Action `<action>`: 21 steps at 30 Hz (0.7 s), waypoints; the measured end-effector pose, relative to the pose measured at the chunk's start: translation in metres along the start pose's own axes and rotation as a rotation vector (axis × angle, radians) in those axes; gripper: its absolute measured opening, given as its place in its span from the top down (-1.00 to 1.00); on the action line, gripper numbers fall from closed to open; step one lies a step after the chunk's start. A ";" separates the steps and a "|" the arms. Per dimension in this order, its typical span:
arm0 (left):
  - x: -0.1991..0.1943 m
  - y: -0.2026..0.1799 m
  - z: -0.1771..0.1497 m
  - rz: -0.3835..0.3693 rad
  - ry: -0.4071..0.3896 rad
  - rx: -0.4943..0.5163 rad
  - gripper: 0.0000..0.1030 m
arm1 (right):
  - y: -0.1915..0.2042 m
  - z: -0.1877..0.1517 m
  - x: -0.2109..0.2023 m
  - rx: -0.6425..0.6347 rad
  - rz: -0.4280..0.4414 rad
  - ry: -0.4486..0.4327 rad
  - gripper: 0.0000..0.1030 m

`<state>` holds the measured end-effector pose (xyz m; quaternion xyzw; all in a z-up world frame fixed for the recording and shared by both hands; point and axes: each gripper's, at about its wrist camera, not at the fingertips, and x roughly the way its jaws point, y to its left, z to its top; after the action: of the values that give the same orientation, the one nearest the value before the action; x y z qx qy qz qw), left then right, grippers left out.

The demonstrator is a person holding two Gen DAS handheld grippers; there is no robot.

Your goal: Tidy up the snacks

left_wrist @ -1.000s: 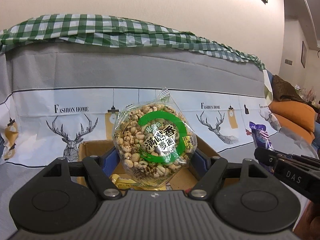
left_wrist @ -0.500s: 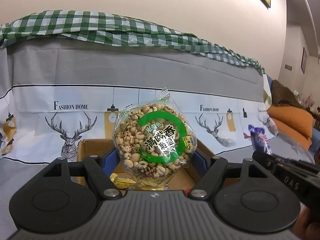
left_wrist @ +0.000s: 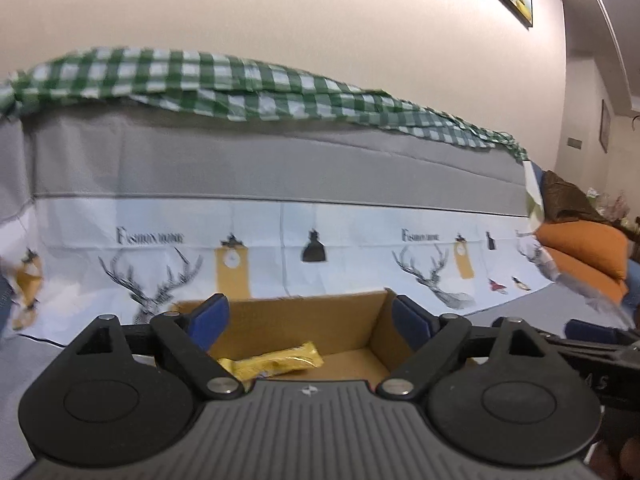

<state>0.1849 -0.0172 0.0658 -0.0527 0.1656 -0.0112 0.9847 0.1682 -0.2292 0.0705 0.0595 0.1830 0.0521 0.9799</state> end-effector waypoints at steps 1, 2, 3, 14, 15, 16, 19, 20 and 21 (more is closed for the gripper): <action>-0.006 0.000 -0.002 0.015 -0.012 0.007 -0.78 | 0.000 0.000 -0.001 0.000 -0.004 0.002 -0.99; -0.011 0.000 -0.003 0.029 -0.022 0.012 -0.79 | 0.001 0.000 -0.002 0.000 -0.012 0.009 -0.99; -0.017 0.001 -0.004 0.042 -0.031 0.015 -0.80 | 0.000 0.000 -0.003 0.000 -0.019 0.016 -0.99; -0.109 0.000 -0.038 0.099 0.059 0.031 -0.99 | -0.016 -0.004 -0.064 0.018 -0.011 0.046 -0.99; -0.117 -0.002 -0.041 0.106 0.071 0.035 -0.99 | -0.017 -0.009 -0.074 0.008 0.006 0.047 -0.99; -0.125 -0.004 -0.045 0.109 0.085 0.038 -1.00 | -0.019 -0.012 -0.084 0.000 0.019 0.049 -0.99; -0.144 -0.011 -0.053 0.108 0.118 0.036 -1.00 | -0.021 -0.023 -0.111 -0.041 0.076 0.046 -0.99; -0.149 -0.014 -0.056 0.110 0.131 0.034 -1.00 | -0.022 -0.029 -0.118 -0.063 0.084 0.052 -0.99; -0.152 -0.017 -0.058 0.114 0.145 0.031 -1.00 | -0.023 -0.038 -0.124 -0.085 0.082 0.068 -0.99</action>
<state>0.0226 -0.0336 0.0623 -0.0267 0.2390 0.0385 0.9699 0.0417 -0.2636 0.0761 0.0237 0.2111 0.1019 0.9718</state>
